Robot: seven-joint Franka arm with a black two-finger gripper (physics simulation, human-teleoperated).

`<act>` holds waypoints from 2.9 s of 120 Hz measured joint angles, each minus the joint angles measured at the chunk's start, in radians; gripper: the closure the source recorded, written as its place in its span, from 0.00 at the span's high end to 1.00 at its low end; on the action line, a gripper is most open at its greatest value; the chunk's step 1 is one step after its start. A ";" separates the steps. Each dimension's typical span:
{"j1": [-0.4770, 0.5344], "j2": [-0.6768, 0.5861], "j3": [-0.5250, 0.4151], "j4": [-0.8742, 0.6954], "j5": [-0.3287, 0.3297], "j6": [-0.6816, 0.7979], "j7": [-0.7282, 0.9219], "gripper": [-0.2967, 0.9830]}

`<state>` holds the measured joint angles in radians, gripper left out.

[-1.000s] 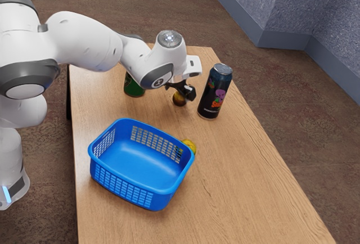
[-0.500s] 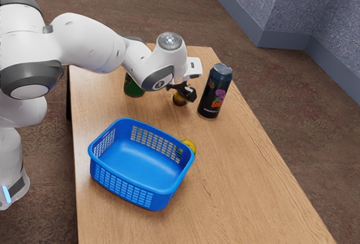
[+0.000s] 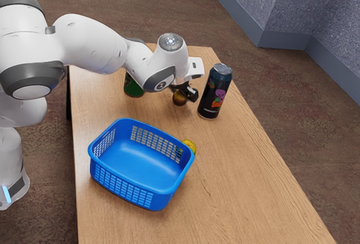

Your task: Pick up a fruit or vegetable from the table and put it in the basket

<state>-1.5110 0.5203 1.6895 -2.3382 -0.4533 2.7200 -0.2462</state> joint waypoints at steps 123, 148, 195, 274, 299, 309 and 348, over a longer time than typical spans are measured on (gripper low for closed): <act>-0.022 -0.006 -0.022 0.015 -0.004 0.008 -0.023 0.41; -0.054 -0.017 0.004 -0.001 -0.007 0.004 -0.022 0.43; -0.196 -0.026 0.125 -0.017 -0.003 -0.017 -0.009 0.45; -0.637 -0.049 0.332 0.361 0.087 -0.392 0.069 0.45; -0.617 -0.057 0.300 0.498 0.141 -0.859 -0.050 0.45; -0.640 -0.062 0.290 0.501 0.128 -0.976 -0.112 0.45; -0.670 -0.073 0.279 0.462 0.117 -1.192 -0.273 0.44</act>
<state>-2.1813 0.4474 1.9681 -1.8762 -0.3363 1.5280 -0.5194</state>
